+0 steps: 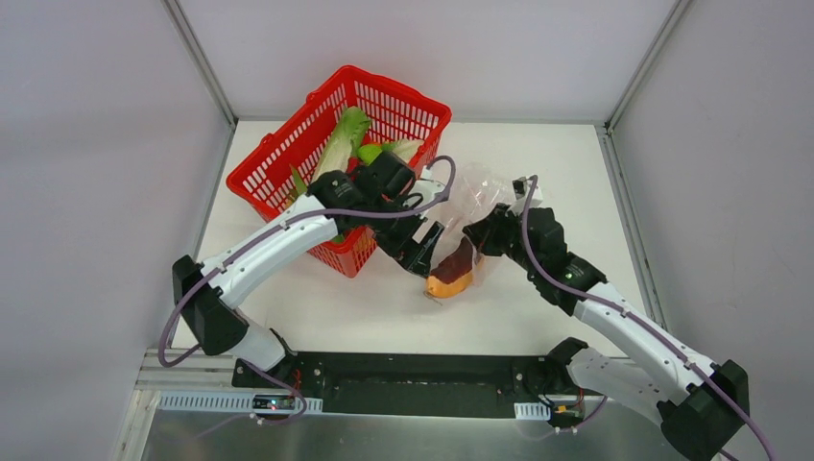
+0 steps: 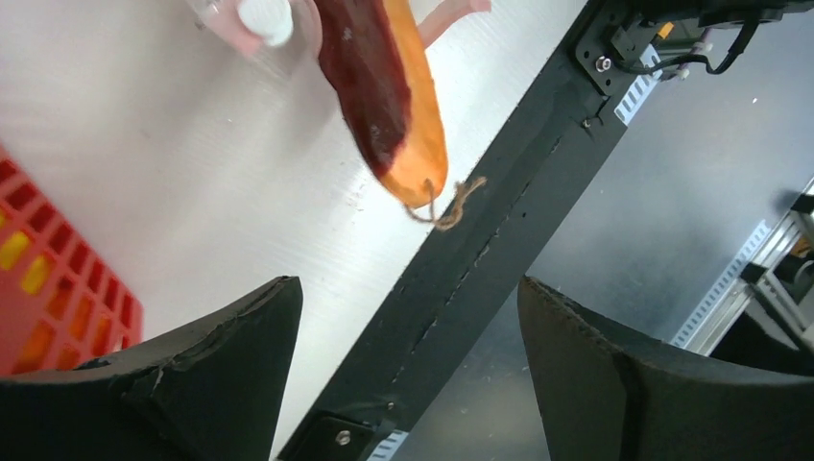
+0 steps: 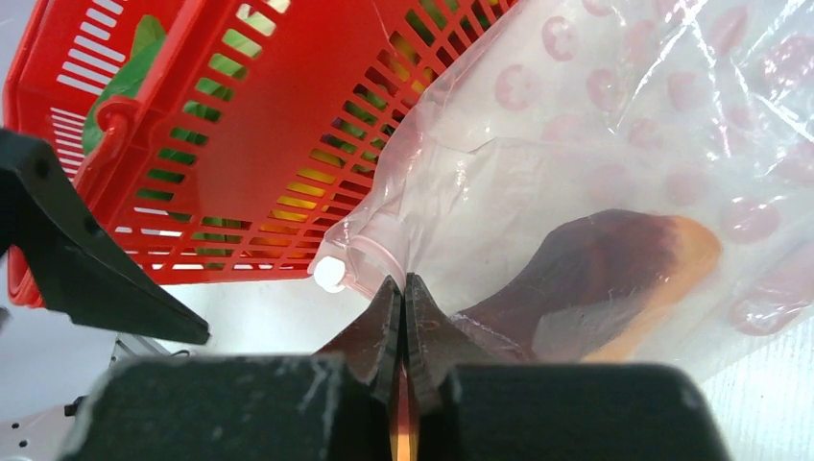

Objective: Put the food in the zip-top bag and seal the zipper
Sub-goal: Place the fake food in the zipper food storage bag.

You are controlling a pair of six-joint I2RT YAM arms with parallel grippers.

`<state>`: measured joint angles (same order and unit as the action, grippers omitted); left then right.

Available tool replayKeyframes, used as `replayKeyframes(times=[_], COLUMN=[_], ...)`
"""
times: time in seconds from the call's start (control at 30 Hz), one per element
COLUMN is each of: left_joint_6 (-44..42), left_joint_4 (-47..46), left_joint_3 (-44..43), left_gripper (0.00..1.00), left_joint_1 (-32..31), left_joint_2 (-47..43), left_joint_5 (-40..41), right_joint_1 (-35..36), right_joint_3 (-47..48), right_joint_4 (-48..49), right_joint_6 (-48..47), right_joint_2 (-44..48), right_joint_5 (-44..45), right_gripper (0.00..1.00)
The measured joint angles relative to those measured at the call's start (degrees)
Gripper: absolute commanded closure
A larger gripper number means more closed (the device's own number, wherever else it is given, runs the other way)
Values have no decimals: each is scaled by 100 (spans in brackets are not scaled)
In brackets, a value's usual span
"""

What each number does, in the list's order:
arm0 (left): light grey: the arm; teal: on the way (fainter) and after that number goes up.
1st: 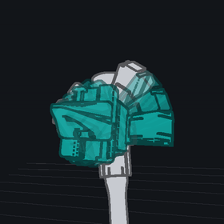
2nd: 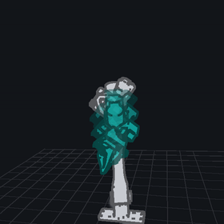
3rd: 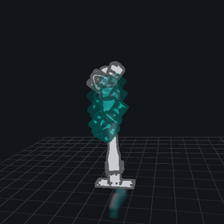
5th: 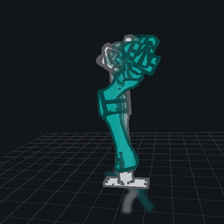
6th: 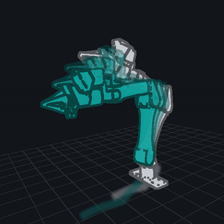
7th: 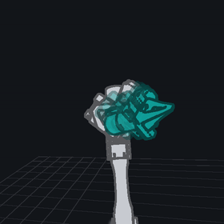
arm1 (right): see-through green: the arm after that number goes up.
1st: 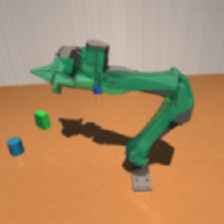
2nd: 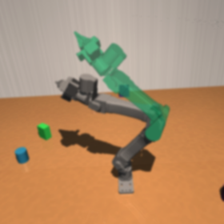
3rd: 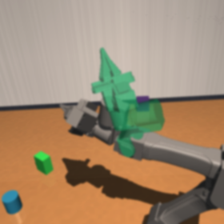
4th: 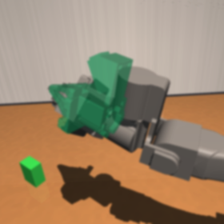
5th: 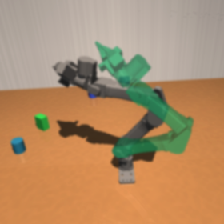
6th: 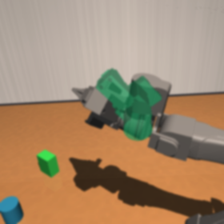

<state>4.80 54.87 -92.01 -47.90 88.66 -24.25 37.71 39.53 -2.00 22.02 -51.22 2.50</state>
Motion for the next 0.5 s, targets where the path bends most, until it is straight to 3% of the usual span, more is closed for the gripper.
replayKeyframes(times=[0.23,0.37,0.5], left_joint_6=[1320,1919,2258], left_joint_4=[-1777,-2540,-3040], left_joint_3=[1829,2249,2337], left_gripper=[18,31,36], left_joint_1=[-94,-289,-387], left_joint_2=[-402,-393,-350], left_joint_5=[39,490,883], right_joint_1=[-13,-13,-15], right_joint_3=[50,87,208], right_joint_4=[-13,-28,-155], right_joint_6=[271,345,400], right_joint_2=[-334,-361,-363], right_joint_5=[68,120,122], right_gripper=[100,100,100])
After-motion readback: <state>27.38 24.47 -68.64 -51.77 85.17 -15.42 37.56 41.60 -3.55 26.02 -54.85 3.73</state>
